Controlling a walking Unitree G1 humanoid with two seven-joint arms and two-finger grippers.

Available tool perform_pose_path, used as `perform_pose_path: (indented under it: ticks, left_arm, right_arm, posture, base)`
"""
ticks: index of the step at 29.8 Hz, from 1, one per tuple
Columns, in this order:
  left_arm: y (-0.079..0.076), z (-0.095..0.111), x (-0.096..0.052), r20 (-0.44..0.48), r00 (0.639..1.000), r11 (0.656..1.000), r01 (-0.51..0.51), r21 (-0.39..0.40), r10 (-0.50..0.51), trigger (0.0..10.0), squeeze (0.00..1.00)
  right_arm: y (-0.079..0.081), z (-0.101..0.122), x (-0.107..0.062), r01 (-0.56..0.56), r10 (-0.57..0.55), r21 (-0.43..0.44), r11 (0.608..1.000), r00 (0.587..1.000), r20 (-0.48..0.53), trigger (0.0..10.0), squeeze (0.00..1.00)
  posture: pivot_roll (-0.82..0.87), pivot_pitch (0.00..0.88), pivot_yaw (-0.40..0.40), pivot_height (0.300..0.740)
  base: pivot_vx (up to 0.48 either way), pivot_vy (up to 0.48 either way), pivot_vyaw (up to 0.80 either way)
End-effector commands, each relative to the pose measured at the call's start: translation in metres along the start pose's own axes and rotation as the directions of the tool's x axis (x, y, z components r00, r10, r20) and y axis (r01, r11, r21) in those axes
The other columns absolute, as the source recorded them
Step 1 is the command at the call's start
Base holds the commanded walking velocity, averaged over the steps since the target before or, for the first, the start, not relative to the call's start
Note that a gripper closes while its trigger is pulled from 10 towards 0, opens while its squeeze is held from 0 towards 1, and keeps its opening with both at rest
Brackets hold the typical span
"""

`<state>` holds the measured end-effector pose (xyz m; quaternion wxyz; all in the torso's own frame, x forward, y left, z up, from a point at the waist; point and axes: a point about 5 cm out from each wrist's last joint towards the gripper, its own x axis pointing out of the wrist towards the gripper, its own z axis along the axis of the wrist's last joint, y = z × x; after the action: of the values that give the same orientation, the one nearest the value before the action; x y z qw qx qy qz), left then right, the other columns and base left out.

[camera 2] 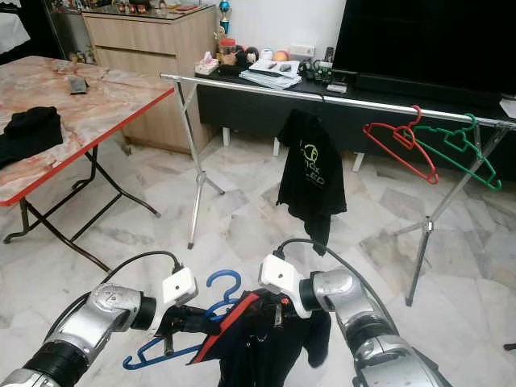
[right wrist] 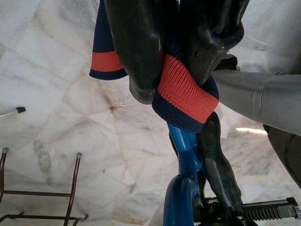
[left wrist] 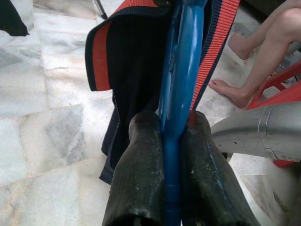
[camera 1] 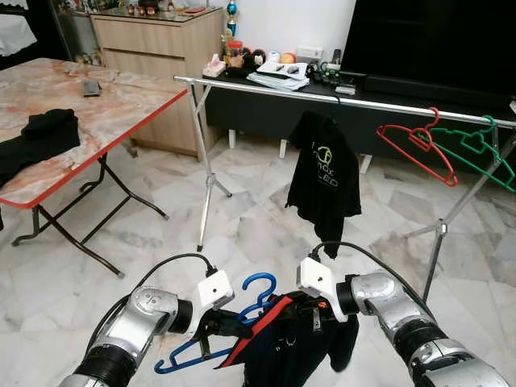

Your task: Hang hanger

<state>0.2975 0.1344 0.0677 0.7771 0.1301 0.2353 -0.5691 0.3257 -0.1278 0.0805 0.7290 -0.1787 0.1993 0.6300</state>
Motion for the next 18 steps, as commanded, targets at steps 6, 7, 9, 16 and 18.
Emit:
perform_pose_path:
  ticks: [6,7,9,16,18]
  left_arm:
    - [0.0083,0.0055,-0.0080,0.037,0.998,0.998,-0.058,-0.011,0.058,0.0,0.00]
    - [0.0082,0.0054,-0.0080,0.037,0.998,0.998,-0.057,-0.011,0.057,0.0,0.00]
    - [0.0082,0.0052,-0.0079,0.037,0.998,0.998,-0.056,-0.012,0.057,0.0,0.00]
    - [0.0081,0.0047,-0.0075,0.034,0.998,0.999,-0.053,-0.010,0.054,0.0,0.00]
    - [0.0080,0.0046,-0.0074,0.034,0.998,0.999,-0.053,-0.010,0.054,0.0,0.00]
  right_arm:
    - [-0.0024,0.0034,-0.0047,0.015,-0.017,0.035,0.999,0.997,0.077,0.0,0.00]
    - [-0.0026,0.0036,-0.0055,0.016,-0.020,0.043,0.999,0.996,0.089,0.0,0.00]
    - [-0.0023,0.0030,-0.0071,0.015,-0.021,0.057,0.998,0.994,0.110,0.0,0.00]
    - [0.0005,-0.0019,-0.0064,0.007,-0.016,0.083,0.996,0.994,0.111,10.0,1.00]
    - [-0.0001,-0.0011,-0.0067,0.015,-0.023,0.074,0.997,0.994,0.111,10.0,0.00]
  posture:
    - [0.09,0.000,-0.059,0.740]
    - [0.09,0.000,-0.059,0.740]
    - [0.09,0.000,-0.058,0.740]
    - [0.09,0.000,-0.054,0.740]
    - [0.09,0.000,-0.054,0.740]
  base:
    - [0.000,0.000,0.00]
    - [0.000,0.000,0.00]
    - [0.000,0.000,0.00]
    - [0.000,0.000,0.00]
    - [0.000,0.000,0.00]
